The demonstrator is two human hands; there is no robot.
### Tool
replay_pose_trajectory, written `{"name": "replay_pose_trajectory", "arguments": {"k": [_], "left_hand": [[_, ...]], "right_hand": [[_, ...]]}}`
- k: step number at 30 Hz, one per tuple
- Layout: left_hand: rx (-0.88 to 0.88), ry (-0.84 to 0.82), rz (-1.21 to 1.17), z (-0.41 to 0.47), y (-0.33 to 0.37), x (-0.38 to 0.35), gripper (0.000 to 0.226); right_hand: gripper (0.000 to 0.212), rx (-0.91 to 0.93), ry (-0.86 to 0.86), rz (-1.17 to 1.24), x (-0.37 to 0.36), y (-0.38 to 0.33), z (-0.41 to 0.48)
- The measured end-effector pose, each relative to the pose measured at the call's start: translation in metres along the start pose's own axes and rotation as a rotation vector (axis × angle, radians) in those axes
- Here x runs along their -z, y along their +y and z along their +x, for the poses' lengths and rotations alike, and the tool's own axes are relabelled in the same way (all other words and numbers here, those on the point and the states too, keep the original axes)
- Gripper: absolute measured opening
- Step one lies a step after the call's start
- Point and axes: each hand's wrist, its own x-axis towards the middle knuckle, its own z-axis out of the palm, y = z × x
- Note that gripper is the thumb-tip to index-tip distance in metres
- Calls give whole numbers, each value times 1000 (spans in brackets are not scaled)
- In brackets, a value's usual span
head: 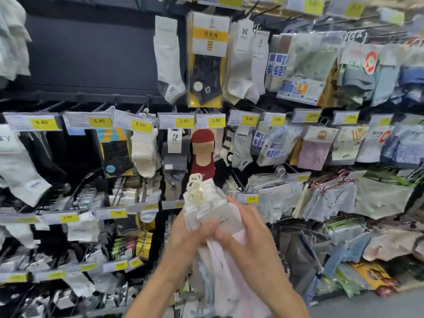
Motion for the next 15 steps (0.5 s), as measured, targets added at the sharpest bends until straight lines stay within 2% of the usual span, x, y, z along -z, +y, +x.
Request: {"name": "replay_pose_trajectory", "arguments": {"k": [2,4,7,11,15], "left_hand": [[18,40,17,25,-8,-3,47],[52,38,34,53,-15,-7,55],[165,12,-57,101,-31,-9,68],[311,45,-189,161,-50,-11,75],[325,210,-182,217,-71,-23,71]], "right_hand": [[47,36,154,13,1,12,19],[39,30,229,58,5,28,42],[38,-87,207,208,18,62,82],[25,-213,156,405,40,109,145],[15,-248,84,485,64,146,201]]}}
